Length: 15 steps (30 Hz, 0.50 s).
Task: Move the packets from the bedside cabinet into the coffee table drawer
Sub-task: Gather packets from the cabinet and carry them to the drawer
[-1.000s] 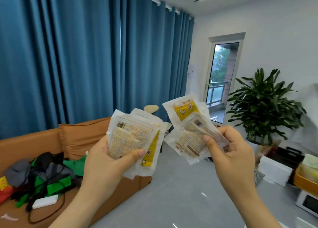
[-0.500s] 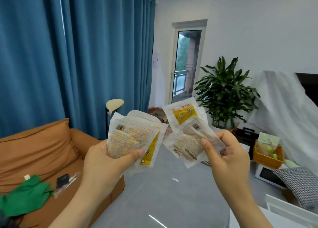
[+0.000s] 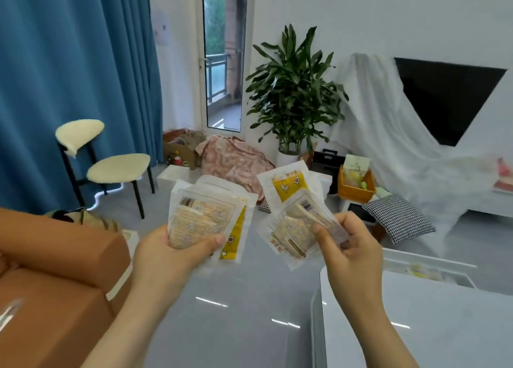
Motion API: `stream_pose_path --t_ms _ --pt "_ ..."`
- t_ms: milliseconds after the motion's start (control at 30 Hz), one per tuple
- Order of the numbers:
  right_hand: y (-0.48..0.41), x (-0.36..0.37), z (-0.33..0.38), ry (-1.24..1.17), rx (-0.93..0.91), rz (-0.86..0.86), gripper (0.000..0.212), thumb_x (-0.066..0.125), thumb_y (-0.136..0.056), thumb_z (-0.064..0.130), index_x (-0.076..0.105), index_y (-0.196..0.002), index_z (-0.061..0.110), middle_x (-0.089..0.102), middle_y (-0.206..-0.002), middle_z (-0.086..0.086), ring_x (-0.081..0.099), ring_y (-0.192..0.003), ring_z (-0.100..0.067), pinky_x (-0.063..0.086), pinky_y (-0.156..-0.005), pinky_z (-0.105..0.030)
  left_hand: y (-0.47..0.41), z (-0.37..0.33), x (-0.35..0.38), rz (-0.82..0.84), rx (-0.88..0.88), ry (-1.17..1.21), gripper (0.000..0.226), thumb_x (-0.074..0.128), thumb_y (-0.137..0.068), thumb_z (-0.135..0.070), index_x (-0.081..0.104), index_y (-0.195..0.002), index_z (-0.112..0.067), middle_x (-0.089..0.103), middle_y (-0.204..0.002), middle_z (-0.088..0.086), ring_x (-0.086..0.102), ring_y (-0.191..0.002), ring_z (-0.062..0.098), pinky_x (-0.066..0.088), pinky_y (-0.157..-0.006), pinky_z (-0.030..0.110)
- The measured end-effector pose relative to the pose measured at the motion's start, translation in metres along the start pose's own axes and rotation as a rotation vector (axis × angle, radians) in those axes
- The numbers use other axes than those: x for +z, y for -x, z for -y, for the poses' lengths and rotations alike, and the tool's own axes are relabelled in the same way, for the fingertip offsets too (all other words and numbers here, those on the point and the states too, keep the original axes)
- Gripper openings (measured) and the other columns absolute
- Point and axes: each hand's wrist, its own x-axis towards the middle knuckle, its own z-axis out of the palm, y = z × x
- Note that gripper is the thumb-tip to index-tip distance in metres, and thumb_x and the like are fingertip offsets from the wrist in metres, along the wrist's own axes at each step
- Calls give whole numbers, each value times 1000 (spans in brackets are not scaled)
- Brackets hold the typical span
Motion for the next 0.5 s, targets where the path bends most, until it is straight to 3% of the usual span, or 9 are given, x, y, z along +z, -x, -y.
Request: stream_pose_path --t_ms 100,200,267,500 --pt "-22 6 -39 47 48 -11 19 66 -88 13 55 -73 19 62 -73 8 55 -61 -15 39 -46 -23 -38 17 36 61 -52 -25 34 92 -54 -23 75 -84 -20 76 -78 -3 73 -76 20 59 -74 43" --pt "-41 6 -79 90 126 9 22 65 -87 11 53 -70 18 59 -67 9 51 -55 -6 32 -44 -10 -70 33 74 127 -104 -61 26 85 -63 -16 74 -86 -19 76 -77 -4 72 -69 14 58 -61 29" --pt "-55 5 -106 124 173 32 25 65 -87 10 51 -69 21 58 -64 8 49 -53 -7 32 -45 -11 -90 43 97 168 -142 -65 23 85 -64 -13 74 -84 -19 76 -76 -4 71 -67 12 56 -56 24" --pt "-101 6 -174 192 321 38 21 65 -86 10 54 -71 17 58 -65 2 50 -55 -11 35 -47 -15 -162 69 161 262 -236 -116 22 85 -63 -15 74 -80 -23 75 -75 -6 71 -65 9 51 -57 25"
